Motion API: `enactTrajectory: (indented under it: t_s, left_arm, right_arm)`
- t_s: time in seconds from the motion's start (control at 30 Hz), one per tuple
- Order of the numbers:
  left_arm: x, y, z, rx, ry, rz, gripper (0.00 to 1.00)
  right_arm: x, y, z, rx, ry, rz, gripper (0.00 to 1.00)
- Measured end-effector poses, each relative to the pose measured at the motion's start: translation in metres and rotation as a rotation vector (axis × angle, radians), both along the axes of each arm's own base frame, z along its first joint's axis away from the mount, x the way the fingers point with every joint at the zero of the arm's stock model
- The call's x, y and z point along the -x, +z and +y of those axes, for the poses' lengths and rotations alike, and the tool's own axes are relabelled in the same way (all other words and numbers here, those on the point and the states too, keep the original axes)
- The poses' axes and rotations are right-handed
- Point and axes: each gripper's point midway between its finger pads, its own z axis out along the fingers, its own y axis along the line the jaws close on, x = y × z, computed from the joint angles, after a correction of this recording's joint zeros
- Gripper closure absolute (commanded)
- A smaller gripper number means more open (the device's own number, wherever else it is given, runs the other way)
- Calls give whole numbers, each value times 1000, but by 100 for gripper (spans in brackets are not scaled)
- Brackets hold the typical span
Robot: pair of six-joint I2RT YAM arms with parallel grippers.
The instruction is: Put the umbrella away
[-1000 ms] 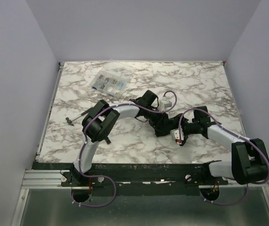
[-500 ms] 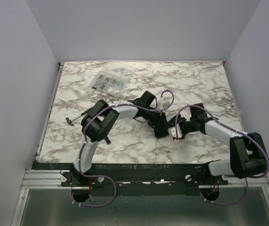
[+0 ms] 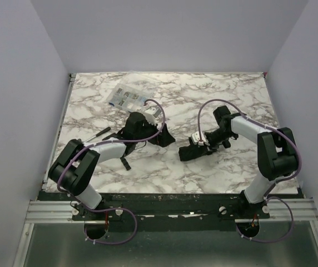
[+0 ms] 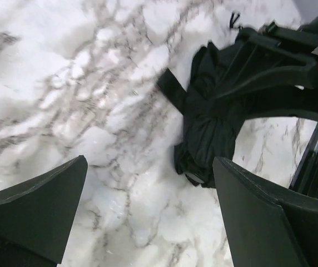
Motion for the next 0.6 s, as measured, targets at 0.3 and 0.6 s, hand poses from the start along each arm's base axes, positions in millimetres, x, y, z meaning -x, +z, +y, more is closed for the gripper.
enactTrajectory:
  t_s: [0.3, 0.6]
  left_arm:
    - [40, -5, 1, -27, -183, -262, 1]
    - [85, 30, -70, -181, -553, -691, 1]
  right_arm:
    - [3, -5, 2, 43, -76, 240, 96]
    - [3, -6, 2, 58, -140, 316, 97]
